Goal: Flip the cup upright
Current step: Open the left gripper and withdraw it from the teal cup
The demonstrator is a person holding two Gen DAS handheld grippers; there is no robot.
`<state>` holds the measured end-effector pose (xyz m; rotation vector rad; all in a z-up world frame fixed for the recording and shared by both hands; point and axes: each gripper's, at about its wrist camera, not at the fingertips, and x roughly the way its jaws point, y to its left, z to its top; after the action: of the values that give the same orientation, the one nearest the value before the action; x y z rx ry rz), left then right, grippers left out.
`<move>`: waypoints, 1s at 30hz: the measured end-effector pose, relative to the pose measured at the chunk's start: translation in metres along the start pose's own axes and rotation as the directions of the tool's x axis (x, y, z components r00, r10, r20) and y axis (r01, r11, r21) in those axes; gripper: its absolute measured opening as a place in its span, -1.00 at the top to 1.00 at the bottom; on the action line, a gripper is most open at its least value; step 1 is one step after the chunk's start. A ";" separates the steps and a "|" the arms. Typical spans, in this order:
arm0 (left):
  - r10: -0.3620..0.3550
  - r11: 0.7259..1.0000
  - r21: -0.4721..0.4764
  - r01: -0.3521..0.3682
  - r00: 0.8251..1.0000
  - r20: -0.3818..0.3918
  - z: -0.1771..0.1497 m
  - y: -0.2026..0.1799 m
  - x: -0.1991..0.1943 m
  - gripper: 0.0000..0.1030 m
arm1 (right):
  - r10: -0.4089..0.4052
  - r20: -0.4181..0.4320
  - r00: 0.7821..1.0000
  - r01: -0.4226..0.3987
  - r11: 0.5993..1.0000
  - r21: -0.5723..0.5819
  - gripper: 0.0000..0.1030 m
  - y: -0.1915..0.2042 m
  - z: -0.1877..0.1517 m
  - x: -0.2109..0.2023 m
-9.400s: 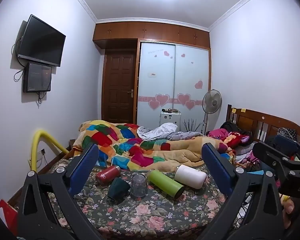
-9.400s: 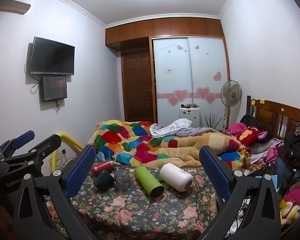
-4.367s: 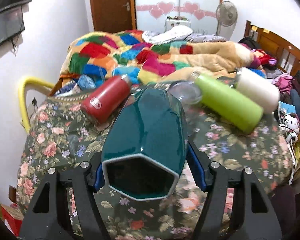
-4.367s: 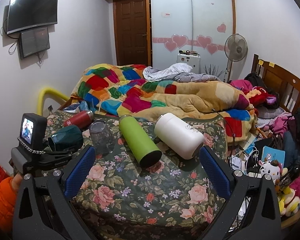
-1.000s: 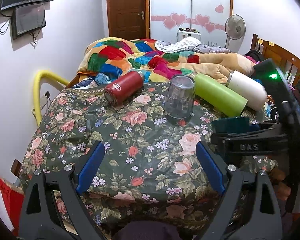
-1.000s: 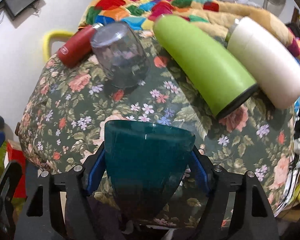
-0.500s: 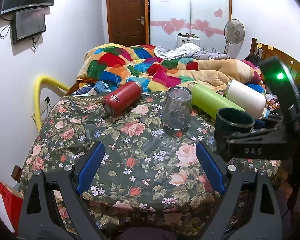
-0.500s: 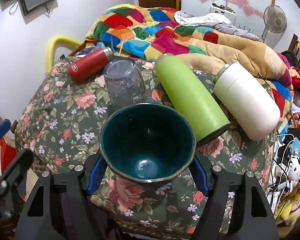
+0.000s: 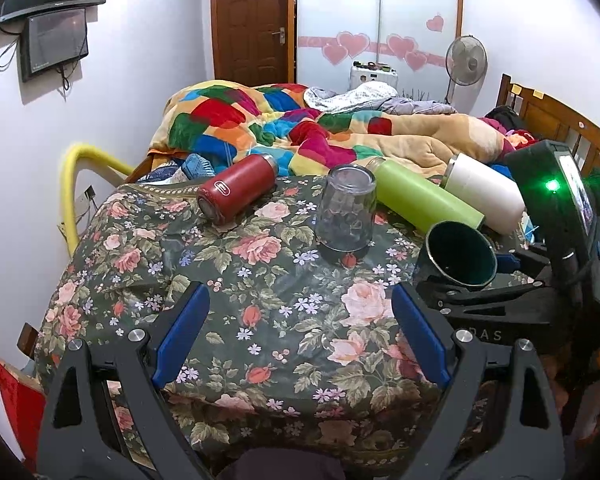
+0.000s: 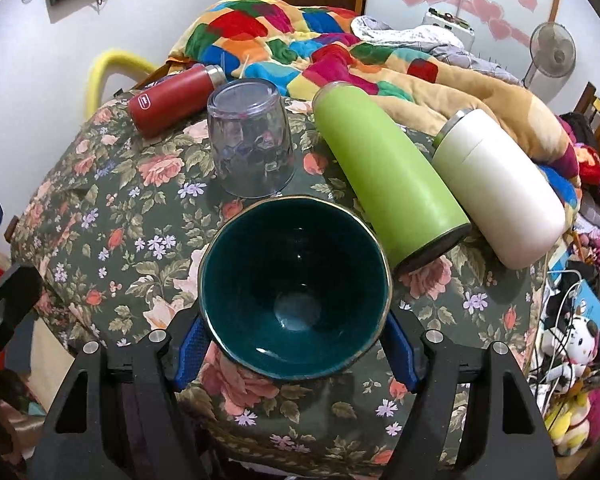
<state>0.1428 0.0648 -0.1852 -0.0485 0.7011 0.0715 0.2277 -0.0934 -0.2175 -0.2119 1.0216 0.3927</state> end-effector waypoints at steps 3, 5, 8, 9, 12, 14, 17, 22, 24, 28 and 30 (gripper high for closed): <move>-0.007 1.000 -0.002 0.007 1.000 0.009 0.002 -0.002 -0.007 -0.79 | 0.008 -0.004 1.000 -0.008 1.000 0.018 -0.47 -0.004 -0.005 -0.002; -0.010 1.000 0.000 0.010 1.000 0.020 0.004 -0.005 -0.013 -0.79 | 0.010 -0.001 1.000 -0.010 1.000 0.015 -0.47 -0.003 -0.010 -0.007; -0.013 1.000 0.010 0.013 0.999 0.040 0.007 -0.009 -0.022 -0.79 | 0.016 0.019 1.000 -0.016 1.000 0.006 -0.47 -0.004 -0.018 -0.023; -0.015 1.000 0.014 0.014 0.999 0.050 0.008 -0.012 -0.027 -0.79 | 0.016 0.034 0.999 -0.016 1.000 0.006 -0.47 -0.005 -0.021 -0.032; -0.022 1.000 0.020 0.020 0.996 0.081 0.012 -0.018 -0.041 -0.80 | 0.007 0.103 0.995 -0.008 1.000 0.013 -0.47 -0.011 -0.027 -0.065; -0.031 0.999 0.024 0.029 0.994 0.107 0.015 -0.023 -0.054 -0.80 | 0.007 0.157 0.988 -0.011 1.000 0.026 -0.47 -0.018 -0.029 -0.089; -0.042 0.999 0.033 0.037 0.988 0.152 0.021 -0.031 -0.073 -0.80 | 0.002 0.255 0.967 -0.015 0.999 0.049 -0.47 -0.028 -0.033 -0.130; -0.068 0.997 0.047 0.056 0.957 0.283 0.035 -0.045 -0.129 -0.81 | -0.030 0.428 0.903 -0.002 0.997 0.074 -0.48 -0.034 -0.040 -0.197; -0.071 0.997 0.053 0.056 0.936 0.345 0.039 -0.049 -0.154 -0.85 | -0.046 0.506 0.861 0.005 0.997 0.083 -0.48 -0.034 -0.046 -0.227; -0.065 0.998 0.049 0.047 0.881 0.468 0.042 -0.056 -0.204 -0.90 | -0.063 0.632 0.772 0.007 0.996 0.092 -0.48 -0.029 -0.060 -0.271; -0.061 0.998 0.042 0.046 0.856 0.513 0.041 -0.057 -0.224 -0.92 | -0.052 0.687 0.725 -0.007 0.997 0.083 -0.50 -0.024 -0.069 -0.290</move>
<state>0.0029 -0.0002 -0.0082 -0.0198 0.1613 0.0182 0.0500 -0.2025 -0.0034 0.0071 0.2850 0.3642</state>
